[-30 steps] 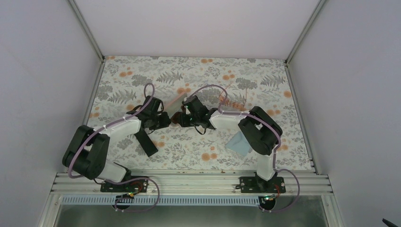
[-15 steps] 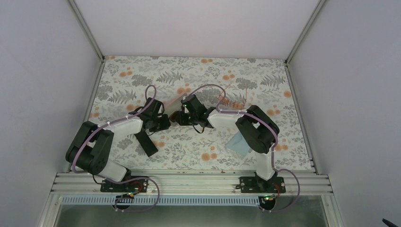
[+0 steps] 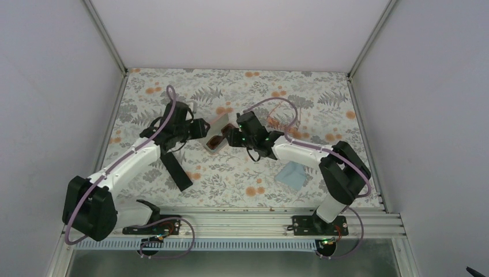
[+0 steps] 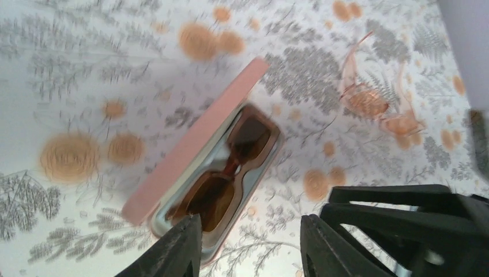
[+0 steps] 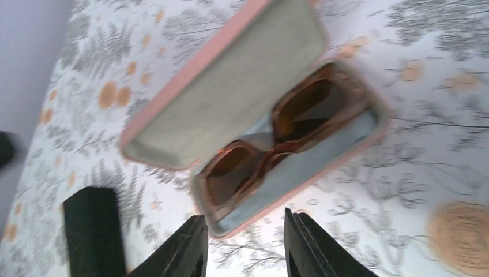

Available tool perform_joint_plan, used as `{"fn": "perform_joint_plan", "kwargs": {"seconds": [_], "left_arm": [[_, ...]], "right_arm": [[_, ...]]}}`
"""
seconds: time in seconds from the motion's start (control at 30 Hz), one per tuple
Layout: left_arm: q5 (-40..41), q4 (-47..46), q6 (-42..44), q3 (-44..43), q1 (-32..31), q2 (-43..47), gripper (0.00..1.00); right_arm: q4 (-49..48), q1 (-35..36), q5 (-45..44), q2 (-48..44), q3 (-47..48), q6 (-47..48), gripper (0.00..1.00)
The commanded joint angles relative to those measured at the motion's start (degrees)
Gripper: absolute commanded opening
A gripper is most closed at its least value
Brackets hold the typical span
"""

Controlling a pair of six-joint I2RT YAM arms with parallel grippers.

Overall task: Organize the sunglasses
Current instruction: Place the sunglasses in the sunglasses case, then close the sunglasses case at the center of the board.

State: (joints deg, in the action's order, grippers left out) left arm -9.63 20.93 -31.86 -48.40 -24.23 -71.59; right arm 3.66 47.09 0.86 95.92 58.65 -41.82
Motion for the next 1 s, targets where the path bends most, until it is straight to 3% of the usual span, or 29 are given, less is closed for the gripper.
{"fn": "perform_joint_plan", "kwargs": {"seconds": [0.0,0.27,0.5,0.7,0.97], "left_arm": [[2.2,1.5,3.4,-6.4,0.8,-2.8,0.46],[-1.2,-2.1,3.5,-14.2,4.2,-16.8,0.48],[-4.4,-5.3,4.3,-15.4,5.6,-22.6,0.48],[-4.6,-7.4,4.4,-13.6,5.6,-24.7,0.32],[-8.2,-9.5,5.2,-11.4,5.5,-25.7,0.27]], "right_arm": [[4.4,-1.3,-7.5,1.0,-1.9,-2.3,0.36],[3.1,-1.3,-3.5,6.1,-2.0,-2.1,0.27],[0.0,-1.3,1.9,11.4,-1.1,-1.7,0.23],[-1.2,-1.3,3.0,14.1,0.2,-2.4,0.20],[-2.5,-1.3,4.0,16.5,1.5,-3.5,0.15]]}}
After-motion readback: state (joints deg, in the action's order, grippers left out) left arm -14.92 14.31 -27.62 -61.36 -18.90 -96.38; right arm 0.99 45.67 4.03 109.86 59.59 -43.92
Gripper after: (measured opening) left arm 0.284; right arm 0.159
